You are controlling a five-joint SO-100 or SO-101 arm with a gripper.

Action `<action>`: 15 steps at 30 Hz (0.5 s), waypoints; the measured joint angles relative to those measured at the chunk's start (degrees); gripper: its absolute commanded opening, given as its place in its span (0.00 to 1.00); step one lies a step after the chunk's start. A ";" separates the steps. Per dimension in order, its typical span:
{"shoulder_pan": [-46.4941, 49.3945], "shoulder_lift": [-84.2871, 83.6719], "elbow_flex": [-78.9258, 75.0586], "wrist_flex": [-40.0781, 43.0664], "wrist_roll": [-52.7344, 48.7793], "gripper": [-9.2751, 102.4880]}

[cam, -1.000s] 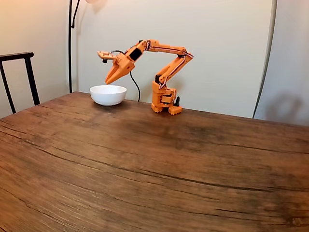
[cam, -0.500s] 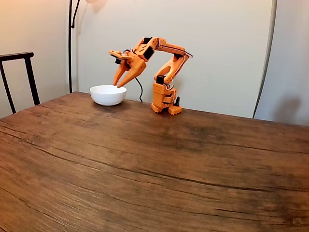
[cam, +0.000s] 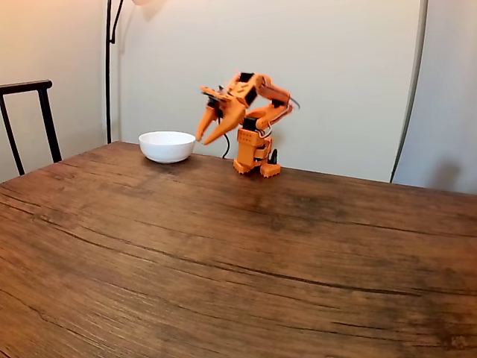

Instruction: Grasp the cube and drop it in the bowl

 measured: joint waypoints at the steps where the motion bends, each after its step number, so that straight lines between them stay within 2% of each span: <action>1: -1.23 2.81 2.02 0.00 -0.44 0.13; 6: -6.94 12.57 9.40 0.00 -0.88 0.13; 15: -16.79 14.06 12.74 0.00 -2.37 0.13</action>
